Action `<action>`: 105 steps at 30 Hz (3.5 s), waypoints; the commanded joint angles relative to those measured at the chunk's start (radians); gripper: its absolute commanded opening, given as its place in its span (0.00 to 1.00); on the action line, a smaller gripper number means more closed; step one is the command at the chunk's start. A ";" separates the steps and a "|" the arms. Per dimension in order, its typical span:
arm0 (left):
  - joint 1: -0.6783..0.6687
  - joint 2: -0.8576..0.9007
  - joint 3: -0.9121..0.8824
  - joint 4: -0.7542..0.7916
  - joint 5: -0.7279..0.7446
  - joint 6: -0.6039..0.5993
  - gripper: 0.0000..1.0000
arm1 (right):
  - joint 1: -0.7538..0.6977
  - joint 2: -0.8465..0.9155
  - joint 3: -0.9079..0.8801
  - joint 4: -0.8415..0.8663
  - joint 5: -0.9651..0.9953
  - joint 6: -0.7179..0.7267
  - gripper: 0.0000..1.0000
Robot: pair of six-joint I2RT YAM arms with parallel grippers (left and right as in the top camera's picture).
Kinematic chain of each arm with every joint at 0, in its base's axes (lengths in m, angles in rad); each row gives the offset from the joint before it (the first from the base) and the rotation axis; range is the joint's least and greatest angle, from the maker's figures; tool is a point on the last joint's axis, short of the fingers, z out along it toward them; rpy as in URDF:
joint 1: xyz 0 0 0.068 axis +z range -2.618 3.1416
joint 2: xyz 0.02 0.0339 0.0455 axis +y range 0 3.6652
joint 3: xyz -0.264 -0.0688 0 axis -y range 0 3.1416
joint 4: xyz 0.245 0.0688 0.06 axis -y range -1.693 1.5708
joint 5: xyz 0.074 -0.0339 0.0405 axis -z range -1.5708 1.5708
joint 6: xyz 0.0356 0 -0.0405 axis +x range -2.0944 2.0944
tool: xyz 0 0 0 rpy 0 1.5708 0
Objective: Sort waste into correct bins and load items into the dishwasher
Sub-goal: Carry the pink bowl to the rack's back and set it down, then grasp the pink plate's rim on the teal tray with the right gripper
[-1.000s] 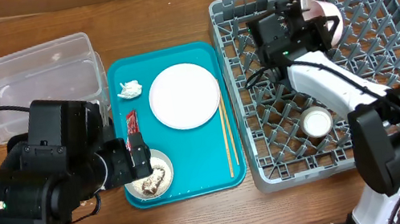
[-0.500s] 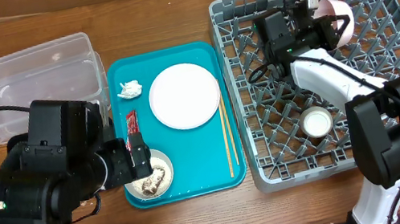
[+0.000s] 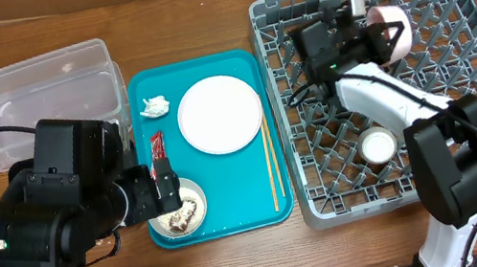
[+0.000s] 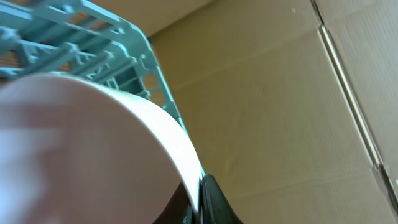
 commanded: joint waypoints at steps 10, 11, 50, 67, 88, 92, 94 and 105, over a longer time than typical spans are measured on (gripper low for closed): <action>-0.004 0.001 0.013 0.003 -0.013 0.016 1.00 | 0.091 -0.008 0.002 -0.010 -0.065 0.002 0.89; -0.004 0.001 0.013 0.003 -0.013 0.016 1.00 | 0.101 -0.017 0.010 -0.010 -0.065 0.002 0.91; -0.004 0.001 0.013 0.002 -0.014 0.016 1.00 | 0.355 -0.099 0.121 -0.436 -1.513 1.099 0.55; -0.004 0.001 0.013 0.002 -0.014 0.016 1.00 | 0.325 0.094 0.121 -0.306 -1.551 1.312 0.48; -0.004 0.001 0.013 0.002 -0.014 0.016 1.00 | 0.325 0.130 0.120 -0.316 -1.461 1.313 0.04; -0.004 0.001 0.013 0.002 -0.014 0.016 1.00 | 0.325 0.131 0.121 -0.343 -1.460 1.307 0.04; -0.004 0.001 0.013 0.002 -0.014 0.016 1.00 | 0.325 0.131 0.121 -0.342 -1.460 1.293 0.04; -0.004 0.001 0.013 0.002 -0.014 0.016 1.00 | 0.325 0.045 0.176 -0.398 -1.365 1.129 0.04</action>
